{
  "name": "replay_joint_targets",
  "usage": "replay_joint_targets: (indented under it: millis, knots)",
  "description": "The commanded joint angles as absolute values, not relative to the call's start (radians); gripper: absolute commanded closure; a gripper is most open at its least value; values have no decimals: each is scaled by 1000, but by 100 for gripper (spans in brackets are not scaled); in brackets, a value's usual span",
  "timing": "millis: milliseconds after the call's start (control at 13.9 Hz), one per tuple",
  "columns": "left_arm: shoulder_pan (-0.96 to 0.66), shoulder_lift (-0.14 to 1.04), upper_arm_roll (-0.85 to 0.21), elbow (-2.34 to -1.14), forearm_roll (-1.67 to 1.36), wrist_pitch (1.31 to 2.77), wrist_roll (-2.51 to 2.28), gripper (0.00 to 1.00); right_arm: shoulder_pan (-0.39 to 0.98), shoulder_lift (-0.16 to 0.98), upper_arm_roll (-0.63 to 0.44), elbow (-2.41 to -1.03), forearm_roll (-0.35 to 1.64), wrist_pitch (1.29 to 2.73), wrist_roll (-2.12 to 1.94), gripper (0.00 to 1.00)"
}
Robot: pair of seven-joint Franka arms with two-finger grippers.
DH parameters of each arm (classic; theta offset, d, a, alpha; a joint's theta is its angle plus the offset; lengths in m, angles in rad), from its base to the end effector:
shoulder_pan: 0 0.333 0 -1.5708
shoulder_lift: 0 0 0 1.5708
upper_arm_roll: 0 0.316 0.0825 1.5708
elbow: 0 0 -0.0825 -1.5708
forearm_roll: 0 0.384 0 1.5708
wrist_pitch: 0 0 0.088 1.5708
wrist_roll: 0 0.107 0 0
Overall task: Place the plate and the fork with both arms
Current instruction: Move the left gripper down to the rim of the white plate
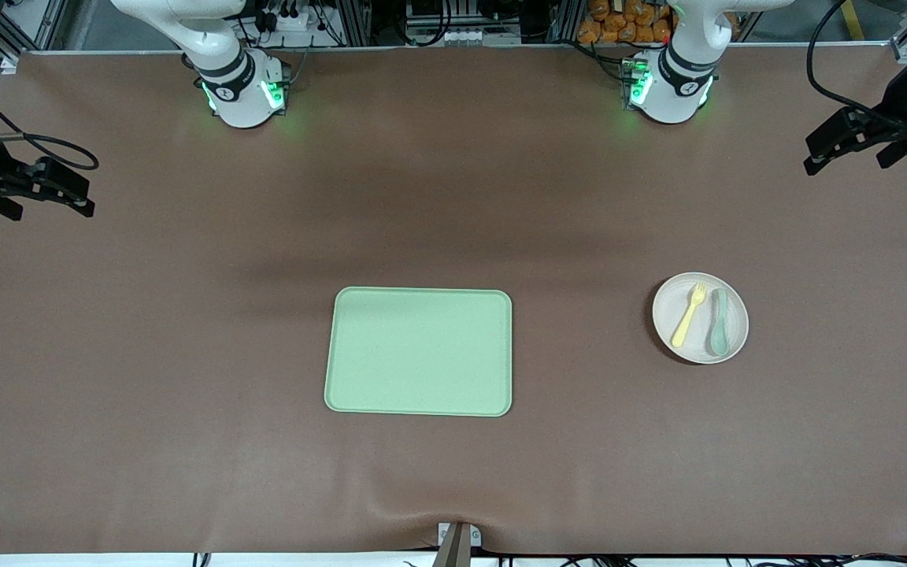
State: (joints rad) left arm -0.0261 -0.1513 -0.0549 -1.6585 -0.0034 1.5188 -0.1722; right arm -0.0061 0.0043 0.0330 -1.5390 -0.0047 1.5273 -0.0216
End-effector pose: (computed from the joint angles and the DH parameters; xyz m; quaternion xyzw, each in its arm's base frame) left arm 0.4994 -0.0433 0.6585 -0.9989 -0.0458 -0.0059 0.0017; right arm 0.5515 0.0143 0.6333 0.9997 0.0242 -0.0080 0.0023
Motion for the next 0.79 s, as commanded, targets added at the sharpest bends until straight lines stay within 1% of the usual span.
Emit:
replay_joint_targets:
  millis: [0,216,360,432,575,719]
  knots:
    - [-46,-158,-29,-1634,-21,1485,-167,0,3,3,26,-1532,-2,1528,-12,0]
    - [-41,-143,-29,-1638,-8,1486,-132,0,3,3,25,-1532,-2,1528,-12,0]
    - [-29,-103,-31,-1649,-12,1503,-112,0,3,3,26,-1534,-2,1528,-12,0]
    - [-28,-86,-29,-1666,-9,1540,-112,0,3,3,26,-1532,0,1529,-12,0]
    - [-26,-66,-28,-1754,-8,1658,-112,0,3,3,26,-1532,0,1532,-12,0]
    - [0,-51,-29,-1909,-8,1849,-107,0,3,3,26,-1532,0,1534,-12,0]
